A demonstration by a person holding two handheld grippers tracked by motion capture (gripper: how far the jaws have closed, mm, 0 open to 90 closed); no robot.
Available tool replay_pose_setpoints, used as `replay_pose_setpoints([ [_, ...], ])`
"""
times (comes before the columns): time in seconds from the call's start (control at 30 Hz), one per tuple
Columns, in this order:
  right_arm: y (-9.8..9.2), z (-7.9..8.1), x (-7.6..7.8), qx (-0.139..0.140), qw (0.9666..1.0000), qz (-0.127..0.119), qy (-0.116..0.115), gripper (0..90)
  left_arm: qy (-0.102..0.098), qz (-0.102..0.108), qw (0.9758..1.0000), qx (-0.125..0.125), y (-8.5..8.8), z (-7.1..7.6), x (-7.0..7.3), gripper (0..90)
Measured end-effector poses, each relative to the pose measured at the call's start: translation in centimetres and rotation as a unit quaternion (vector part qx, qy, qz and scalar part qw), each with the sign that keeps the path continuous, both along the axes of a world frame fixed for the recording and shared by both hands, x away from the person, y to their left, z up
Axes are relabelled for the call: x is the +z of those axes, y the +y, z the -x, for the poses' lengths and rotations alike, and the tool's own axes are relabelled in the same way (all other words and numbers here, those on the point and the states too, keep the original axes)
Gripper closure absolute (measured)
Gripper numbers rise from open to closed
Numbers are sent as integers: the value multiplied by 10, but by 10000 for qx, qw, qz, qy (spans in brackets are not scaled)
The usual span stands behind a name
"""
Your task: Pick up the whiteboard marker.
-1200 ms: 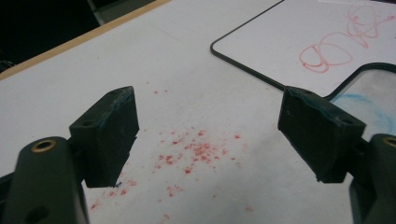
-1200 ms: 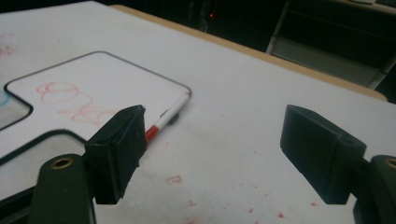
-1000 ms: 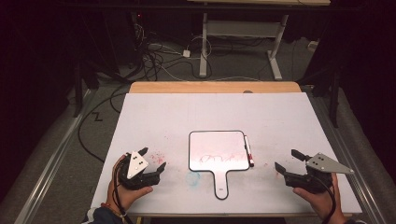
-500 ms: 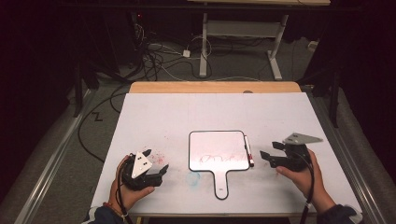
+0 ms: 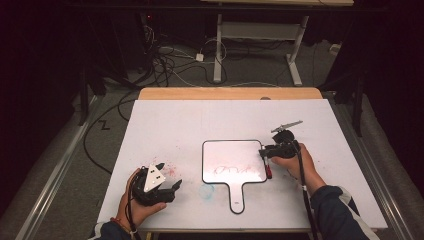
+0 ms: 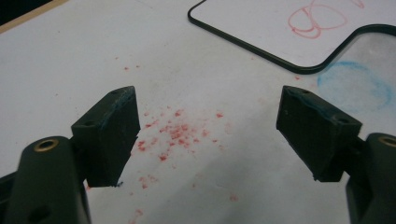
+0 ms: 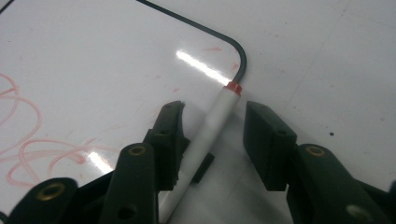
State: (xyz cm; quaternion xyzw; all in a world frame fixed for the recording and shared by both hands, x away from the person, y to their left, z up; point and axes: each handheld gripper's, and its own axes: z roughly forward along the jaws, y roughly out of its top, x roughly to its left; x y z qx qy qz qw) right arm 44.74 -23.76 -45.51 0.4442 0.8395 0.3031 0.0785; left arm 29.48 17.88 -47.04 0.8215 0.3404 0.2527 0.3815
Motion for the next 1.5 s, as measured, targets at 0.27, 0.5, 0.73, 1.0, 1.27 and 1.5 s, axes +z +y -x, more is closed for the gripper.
replay_pose_setpoints([
  [0.27, 2, -1, 0, -25, 9998, -178, 103, 773, 85, -3, 9999, -69, -2, 0, -1, 205],
  [0.5, 3, 7, 2, -9, 9997, -163, -171, 817, 238, 29, 9997, -106, -6, -4, -2, 201],
  [0.73, 13, 35, 29, 190, 9954, -504, -791, 817, 291, 440, 9977, -421, -27, -11, 10, 212],
  [1.0, 33, 77, 56, 635, 9797, -1264, -1424, 817, 30, 884, 9912, -983, -95, -17, 39, 242],
  [1.27, 51, 103, 66, 892, 9644, -1683, -1832, 817, 380, 1634, 9764, -1359, -148, -27, 48, 273],
  [1.5, 56, 112, 62, 940, 9602, -1899, -1821, 817, 760, 1831, 9678, -1550, -163, -37, 36, 419],
])
